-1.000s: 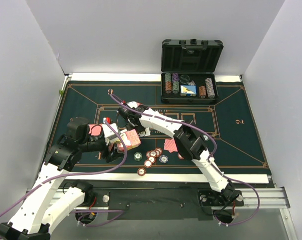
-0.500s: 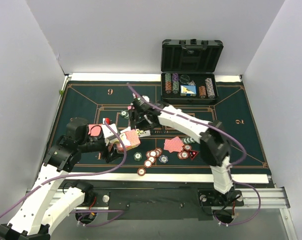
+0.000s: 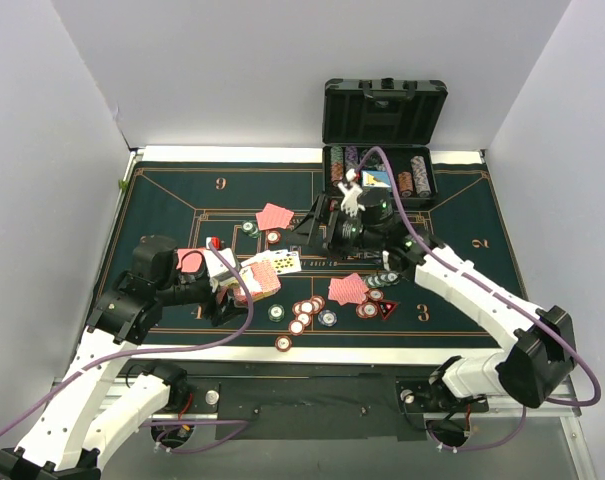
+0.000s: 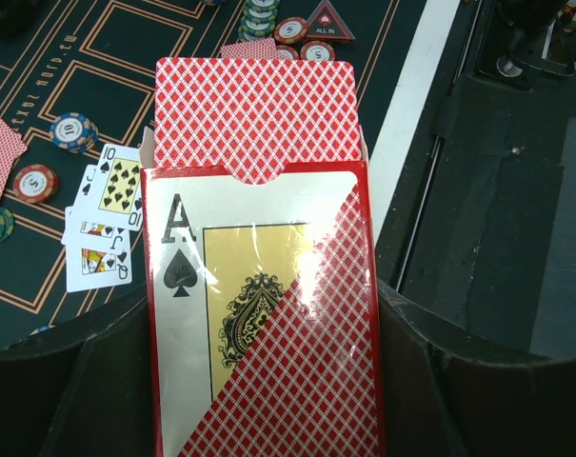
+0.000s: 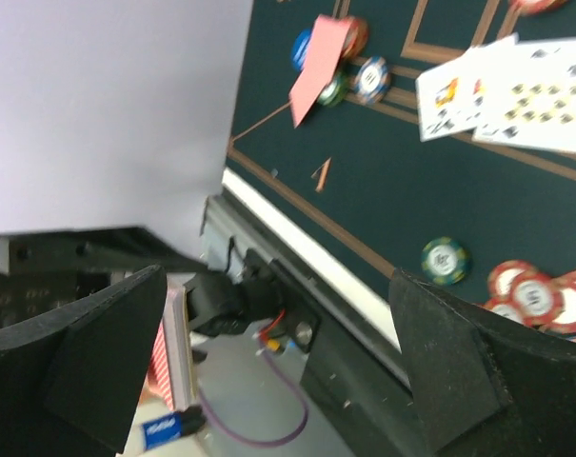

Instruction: Distribute texas hold em gaming equipment

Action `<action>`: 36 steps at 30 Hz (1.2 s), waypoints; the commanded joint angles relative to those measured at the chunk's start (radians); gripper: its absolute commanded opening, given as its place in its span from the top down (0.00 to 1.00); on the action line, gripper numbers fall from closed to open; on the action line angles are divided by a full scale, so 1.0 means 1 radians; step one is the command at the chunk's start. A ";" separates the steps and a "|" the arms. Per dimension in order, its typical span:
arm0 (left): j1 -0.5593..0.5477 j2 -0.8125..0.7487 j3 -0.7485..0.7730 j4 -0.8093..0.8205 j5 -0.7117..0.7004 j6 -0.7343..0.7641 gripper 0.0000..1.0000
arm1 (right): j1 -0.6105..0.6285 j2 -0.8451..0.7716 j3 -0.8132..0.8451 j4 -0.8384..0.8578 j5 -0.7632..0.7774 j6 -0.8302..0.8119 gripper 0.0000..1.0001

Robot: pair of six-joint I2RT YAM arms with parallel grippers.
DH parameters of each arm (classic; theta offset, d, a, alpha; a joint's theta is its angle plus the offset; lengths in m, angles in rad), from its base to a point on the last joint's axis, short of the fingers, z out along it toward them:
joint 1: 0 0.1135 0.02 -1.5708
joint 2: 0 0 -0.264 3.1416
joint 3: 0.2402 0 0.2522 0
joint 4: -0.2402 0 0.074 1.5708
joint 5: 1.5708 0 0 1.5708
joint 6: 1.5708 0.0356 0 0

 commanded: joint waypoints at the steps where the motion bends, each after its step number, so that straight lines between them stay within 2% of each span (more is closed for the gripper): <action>1: 0.006 -0.003 0.039 0.037 0.013 0.015 1.00 | 0.040 -0.060 -0.089 0.216 -0.162 0.115 0.04; 7: 0.006 0.009 0.044 0.047 0.018 0.008 1.00 | 0.114 -0.035 -0.094 0.331 -0.184 0.166 0.05; 13: 0.006 0.008 0.049 0.046 0.014 0.007 1.00 | 0.166 0.001 -0.079 0.336 -0.176 0.174 0.08; 20: 0.006 0.006 0.049 0.052 0.019 0.001 1.00 | 0.189 0.011 -0.128 0.329 -0.181 0.163 0.17; 24: 0.006 0.004 0.047 0.056 0.024 -0.007 1.00 | 0.195 0.015 -0.142 0.316 -0.179 0.152 0.25; 29: 0.006 0.009 0.055 0.061 0.027 -0.015 1.00 | 0.197 0.023 -0.154 0.327 -0.179 0.158 0.39; 34: 0.006 0.012 0.061 0.064 0.028 -0.019 1.00 | 0.194 0.032 -0.169 0.347 -0.179 0.168 0.47; 36: 0.006 0.011 0.061 0.064 0.030 -0.019 1.00 | 0.190 0.028 -0.177 0.344 -0.176 0.169 0.53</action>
